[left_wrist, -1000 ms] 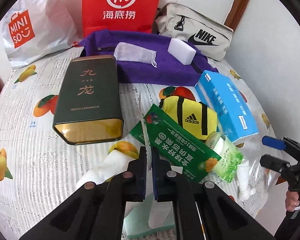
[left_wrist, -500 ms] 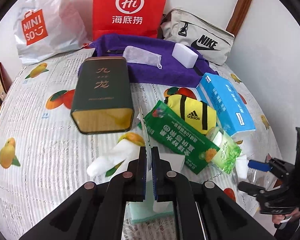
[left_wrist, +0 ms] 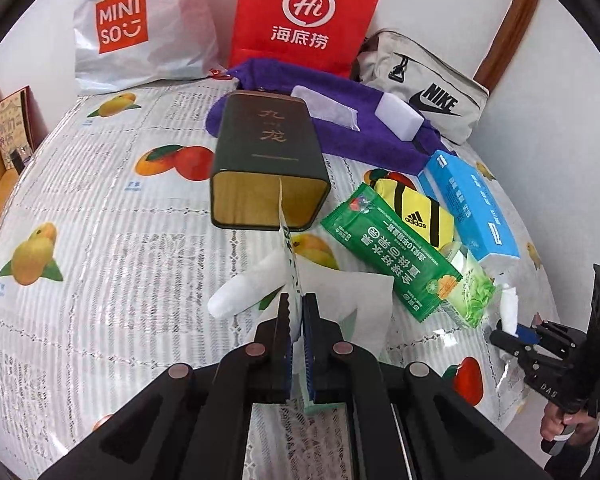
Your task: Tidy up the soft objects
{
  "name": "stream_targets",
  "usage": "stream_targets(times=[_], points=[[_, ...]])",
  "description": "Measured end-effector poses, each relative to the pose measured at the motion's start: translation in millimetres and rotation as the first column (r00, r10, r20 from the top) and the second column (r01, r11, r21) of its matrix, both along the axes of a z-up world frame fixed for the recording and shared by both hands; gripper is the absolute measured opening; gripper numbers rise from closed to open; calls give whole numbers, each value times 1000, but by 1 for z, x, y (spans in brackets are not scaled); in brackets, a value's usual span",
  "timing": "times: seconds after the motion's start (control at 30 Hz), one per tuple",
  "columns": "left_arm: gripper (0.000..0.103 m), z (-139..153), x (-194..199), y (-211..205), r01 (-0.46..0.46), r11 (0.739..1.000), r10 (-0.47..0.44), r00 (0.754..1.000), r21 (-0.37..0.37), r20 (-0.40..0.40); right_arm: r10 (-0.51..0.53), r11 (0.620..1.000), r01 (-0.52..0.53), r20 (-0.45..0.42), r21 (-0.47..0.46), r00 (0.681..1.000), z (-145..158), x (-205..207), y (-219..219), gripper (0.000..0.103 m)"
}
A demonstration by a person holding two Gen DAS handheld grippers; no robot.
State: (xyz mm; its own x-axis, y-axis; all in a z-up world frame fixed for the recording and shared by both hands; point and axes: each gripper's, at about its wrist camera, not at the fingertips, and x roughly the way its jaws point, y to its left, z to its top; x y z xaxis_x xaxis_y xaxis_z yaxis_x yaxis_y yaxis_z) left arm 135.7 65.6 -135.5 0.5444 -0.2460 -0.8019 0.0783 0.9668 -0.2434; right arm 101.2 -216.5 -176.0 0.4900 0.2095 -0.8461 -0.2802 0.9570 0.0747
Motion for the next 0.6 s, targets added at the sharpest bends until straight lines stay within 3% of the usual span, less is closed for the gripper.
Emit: stream_targets(times=[0.6], points=[[5,-13,5,17,-50,999,50,997,-7,-53,-45,999,45,-1,6,999,9,10,-13,21]])
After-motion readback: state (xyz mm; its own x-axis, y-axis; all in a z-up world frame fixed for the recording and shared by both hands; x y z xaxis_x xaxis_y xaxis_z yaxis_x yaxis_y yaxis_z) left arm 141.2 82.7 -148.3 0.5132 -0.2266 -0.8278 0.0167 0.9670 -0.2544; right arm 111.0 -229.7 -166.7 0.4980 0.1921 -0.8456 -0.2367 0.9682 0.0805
